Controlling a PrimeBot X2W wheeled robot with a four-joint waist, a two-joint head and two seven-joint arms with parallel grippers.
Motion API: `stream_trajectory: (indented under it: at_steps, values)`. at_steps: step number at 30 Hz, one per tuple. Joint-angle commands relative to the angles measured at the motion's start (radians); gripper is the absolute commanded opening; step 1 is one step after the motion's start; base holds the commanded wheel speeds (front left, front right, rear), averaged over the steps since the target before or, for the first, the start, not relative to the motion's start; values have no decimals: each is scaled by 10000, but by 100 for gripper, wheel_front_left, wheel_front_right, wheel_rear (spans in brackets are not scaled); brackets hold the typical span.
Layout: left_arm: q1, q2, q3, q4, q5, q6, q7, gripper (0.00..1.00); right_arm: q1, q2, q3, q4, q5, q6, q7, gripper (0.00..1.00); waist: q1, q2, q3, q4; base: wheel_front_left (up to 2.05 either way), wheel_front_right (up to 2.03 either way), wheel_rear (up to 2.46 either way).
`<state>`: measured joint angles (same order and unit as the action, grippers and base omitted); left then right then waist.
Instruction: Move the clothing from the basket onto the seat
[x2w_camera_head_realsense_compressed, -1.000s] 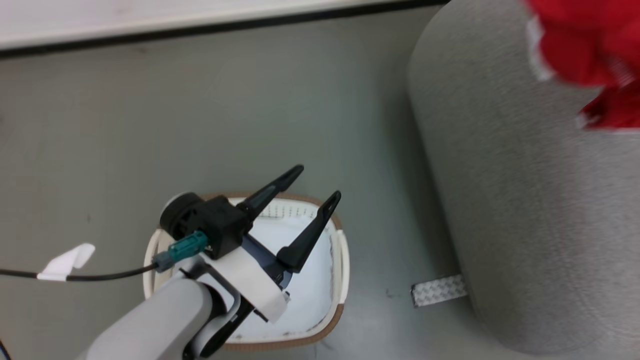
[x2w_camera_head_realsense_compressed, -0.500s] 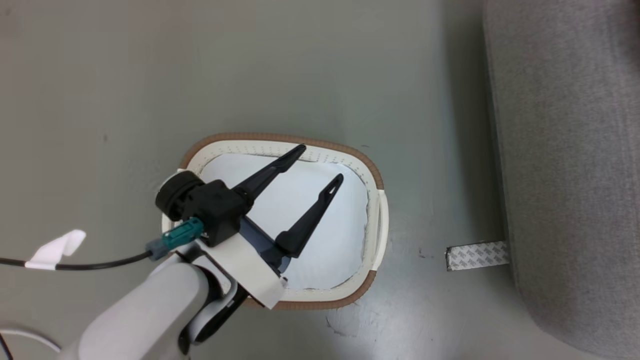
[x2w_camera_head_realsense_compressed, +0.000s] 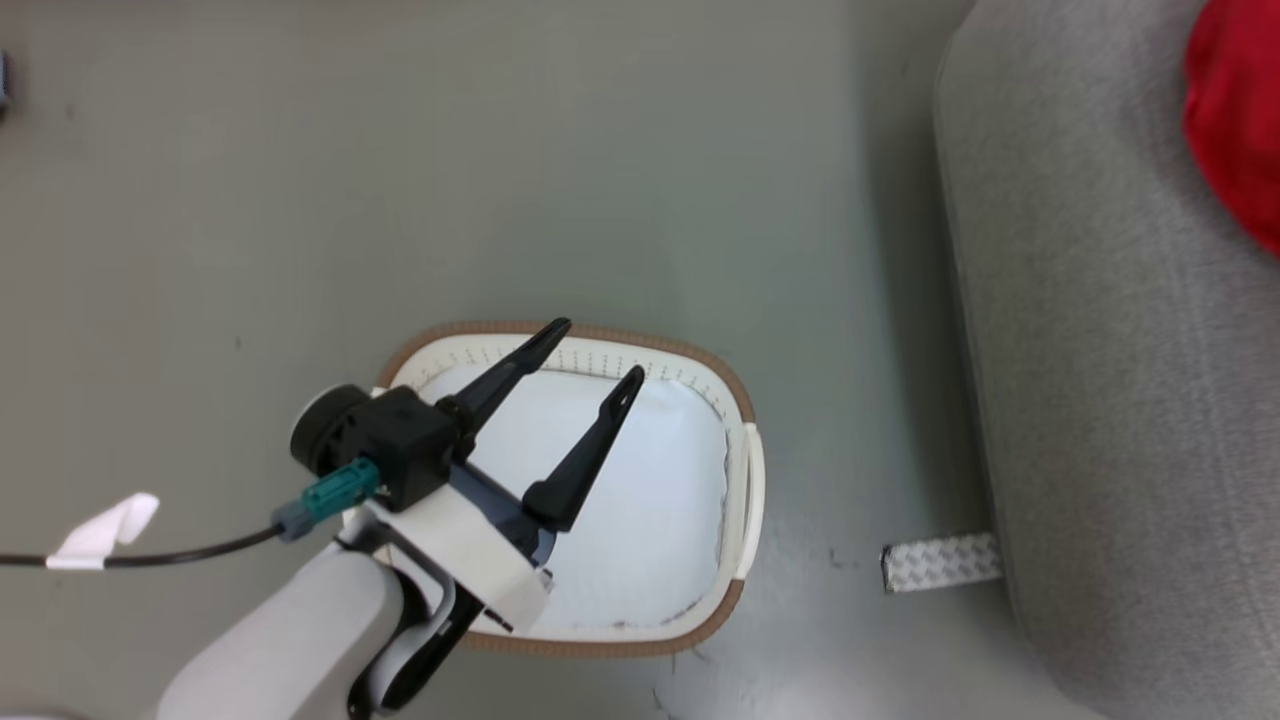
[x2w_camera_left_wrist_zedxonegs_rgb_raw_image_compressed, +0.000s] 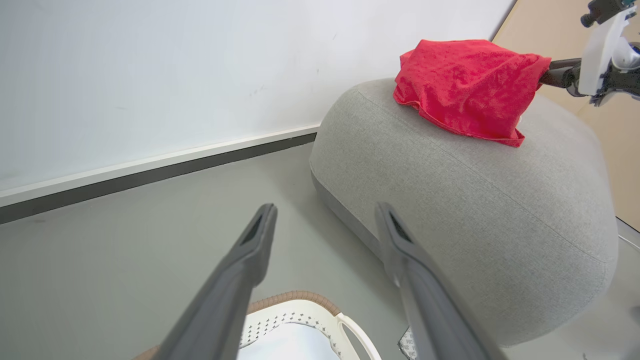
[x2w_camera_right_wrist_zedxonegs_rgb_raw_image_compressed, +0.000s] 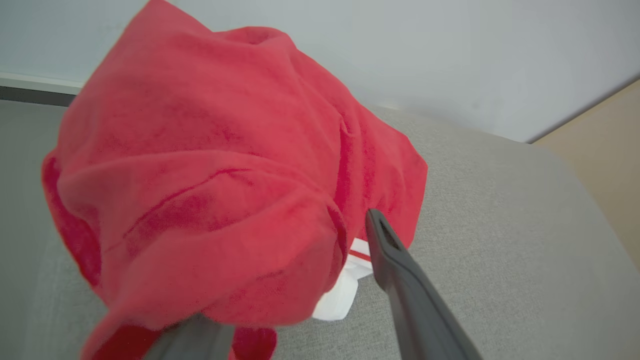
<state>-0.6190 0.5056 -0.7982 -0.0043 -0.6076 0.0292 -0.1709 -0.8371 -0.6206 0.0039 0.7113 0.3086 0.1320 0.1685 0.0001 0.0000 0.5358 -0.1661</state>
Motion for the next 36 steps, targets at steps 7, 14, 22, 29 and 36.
stream_trajectory:
  at_steps: [7, 14, 22, 29, 36]
  values:
    - [938, -92, 164, 328, -495, 336, -403, 100, 905, -1586, 1293, -1247, 1516, -25, 2400, 100, -1, 0, -2127, 0, 0, 0, 0]
    - [1973, 62, 579, 315, -963, 795, -680, 100, 1734, -2672, 1755, -3119, 2646, -23, 2655, 100, -1, 0, -3843, 313, 0, 0, 0]
    - [3060, 424, 1608, -325, -1603, 1704, -816, 100, 2595, -2220, 1849, -4943, 3404, -25, 1926, 100, -1, 0, -5368, 883, 0, 0, 0]
    - [4256, 331, 3355, -751, -1713, 2940, -932, 100, 4329, -177, 1059, -6124, 2907, -24, 705, 100, -1, 0, -5784, 1196, 0, 0, 0]
    - [5703, -773, 4607, -662, -507, 2427, -933, 100, 6915, 2693, 450, -6595, 1558, -24, -1349, 100, -1, 0, -5968, 1205, 0, 0, 0]
